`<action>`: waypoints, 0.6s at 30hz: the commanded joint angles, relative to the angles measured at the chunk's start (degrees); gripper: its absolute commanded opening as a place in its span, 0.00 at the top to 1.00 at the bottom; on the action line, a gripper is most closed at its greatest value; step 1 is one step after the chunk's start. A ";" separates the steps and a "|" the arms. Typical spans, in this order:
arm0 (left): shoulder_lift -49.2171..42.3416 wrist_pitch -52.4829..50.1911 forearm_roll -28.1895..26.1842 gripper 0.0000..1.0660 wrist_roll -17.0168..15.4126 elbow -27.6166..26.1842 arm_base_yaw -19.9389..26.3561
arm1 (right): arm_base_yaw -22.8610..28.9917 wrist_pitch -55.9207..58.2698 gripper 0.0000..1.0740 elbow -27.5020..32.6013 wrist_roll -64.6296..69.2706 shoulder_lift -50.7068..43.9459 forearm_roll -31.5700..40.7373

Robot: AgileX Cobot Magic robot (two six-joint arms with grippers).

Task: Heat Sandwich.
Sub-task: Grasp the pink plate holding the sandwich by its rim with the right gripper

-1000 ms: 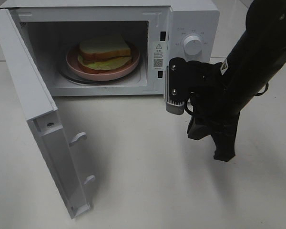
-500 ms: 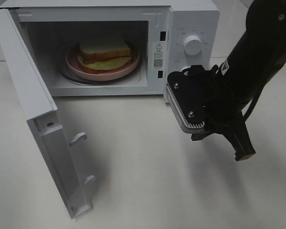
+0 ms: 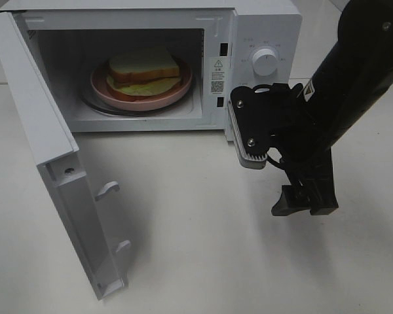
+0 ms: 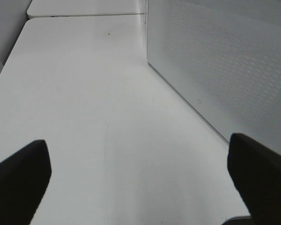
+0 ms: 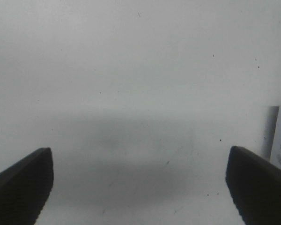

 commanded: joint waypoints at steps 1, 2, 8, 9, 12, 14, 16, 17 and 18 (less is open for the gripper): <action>-1.09 -0.52 -0.11 0.09 0.00 0.17 0.23 | 0.06 0.29 0.09 -0.57 2.75 -0.52 -5.04; -1.09 -0.52 -0.11 0.09 0.00 0.17 0.23 | 0.06 0.29 0.09 -0.92 3.04 -0.52 -5.79; -1.09 -0.52 -0.11 0.09 0.00 0.17 0.23 | 0.06 0.74 0.11 -4.13 3.27 -0.29 -7.16; -1.09 -0.52 -0.11 0.09 0.00 0.17 0.23 | 0.06 0.74 0.11 -4.81 3.27 -0.06 -7.91; -1.09 -0.52 -0.11 0.09 0.00 0.17 0.23 | 0.06 0.63 0.12 -6.30 3.38 0.34 -9.22; -1.09 -0.52 -0.11 0.09 0.00 0.17 0.23 | 0.06 0.46 0.12 -7.16 3.27 0.46 -9.45; -1.09 -0.52 -0.11 0.09 0.00 0.17 0.23 | 0.52 0.52 0.12 -8.02 3.27 0.80 -9.57; -1.09 -0.52 -0.11 0.09 0.00 0.17 0.23 | 0.92 0.69 0.13 -8.48 3.32 1.15 -10.20; -1.09 -0.52 -0.11 0.09 0.00 0.17 0.23 | 1.32 0.69 0.13 -8.88 3.32 1.43 -10.83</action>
